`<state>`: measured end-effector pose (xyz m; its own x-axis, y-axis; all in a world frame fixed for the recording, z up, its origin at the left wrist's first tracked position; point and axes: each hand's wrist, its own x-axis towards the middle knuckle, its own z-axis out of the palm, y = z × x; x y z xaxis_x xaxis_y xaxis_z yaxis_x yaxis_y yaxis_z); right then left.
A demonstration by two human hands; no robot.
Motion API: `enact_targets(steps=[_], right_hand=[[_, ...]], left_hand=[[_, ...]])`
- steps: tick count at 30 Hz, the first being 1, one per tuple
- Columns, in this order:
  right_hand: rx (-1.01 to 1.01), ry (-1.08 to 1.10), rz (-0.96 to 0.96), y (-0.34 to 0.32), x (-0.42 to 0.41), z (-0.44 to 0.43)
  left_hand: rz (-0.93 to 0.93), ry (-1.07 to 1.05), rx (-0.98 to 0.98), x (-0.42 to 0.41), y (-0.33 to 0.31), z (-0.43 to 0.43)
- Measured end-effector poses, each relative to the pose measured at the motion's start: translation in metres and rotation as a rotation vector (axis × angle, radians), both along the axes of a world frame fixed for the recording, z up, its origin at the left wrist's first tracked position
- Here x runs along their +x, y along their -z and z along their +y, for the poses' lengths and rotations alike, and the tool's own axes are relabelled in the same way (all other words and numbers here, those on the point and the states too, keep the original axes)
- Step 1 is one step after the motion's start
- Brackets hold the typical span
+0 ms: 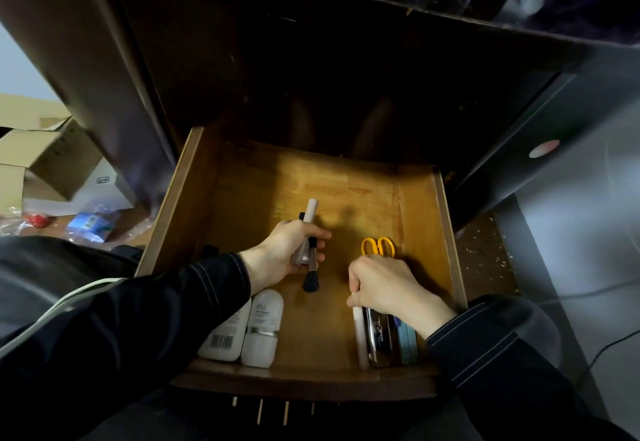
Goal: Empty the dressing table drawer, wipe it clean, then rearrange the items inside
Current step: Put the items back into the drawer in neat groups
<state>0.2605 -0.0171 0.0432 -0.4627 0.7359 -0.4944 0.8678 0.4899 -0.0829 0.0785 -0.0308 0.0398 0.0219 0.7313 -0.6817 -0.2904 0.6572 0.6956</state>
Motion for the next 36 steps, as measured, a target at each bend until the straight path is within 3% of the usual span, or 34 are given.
enact_targets(steps=[3, 5, 9, 11, 16, 21, 24, 27, 31, 36], right_hand=[[-0.013, 0.018, -0.007, 0.001, 0.001, 0.001], [0.001, 0.12, 0.097, 0.002, 0.004, 0.008], [-0.011, 0.459, 0.752, -0.003, 0.004, 0.025], [-0.117, 0.496, 0.957, -0.006, 0.001, 0.028], [-0.171, 0.503, 1.102, -0.007, -0.001, 0.027], [0.018, 0.703, 1.237, -0.008, 0.011, 0.033], [0.062, 0.701, 1.187, -0.006, 0.015, 0.036], [-0.052, 0.653, 1.022, 0.003, 0.008, 0.032], [-0.1, 0.551, 0.829, 0.015, -0.002, 0.024], [0.035, 0.432, 0.545, 0.025, -0.003, 0.022]], left_hand=[[-0.003, 0.012, -0.012, 0.001, 0.003, 0.0], [-0.001, 0.047, -0.012, 0.001, 0.004, -0.001], [-0.005, 0.17, 0.023, 0.007, 0.008, -0.001], [0.029, 0.253, 0.065, 0.013, 0.01, -0.002], [0.093, 0.368, 0.139, 0.021, 0.011, -0.007], [0.178, 0.321, 0.172, 0.016, 0.006, -0.008], [0.249, 0.121, 0.184, 0.009, 0.002, -0.005], [0.208, -0.009, 0.141, 0.003, -0.002, -0.001], [0.16, -0.042, 0.092, 0.003, -0.003, 0.0], [0.149, -0.05, 0.067, 0.003, 0.001, 0.001]])
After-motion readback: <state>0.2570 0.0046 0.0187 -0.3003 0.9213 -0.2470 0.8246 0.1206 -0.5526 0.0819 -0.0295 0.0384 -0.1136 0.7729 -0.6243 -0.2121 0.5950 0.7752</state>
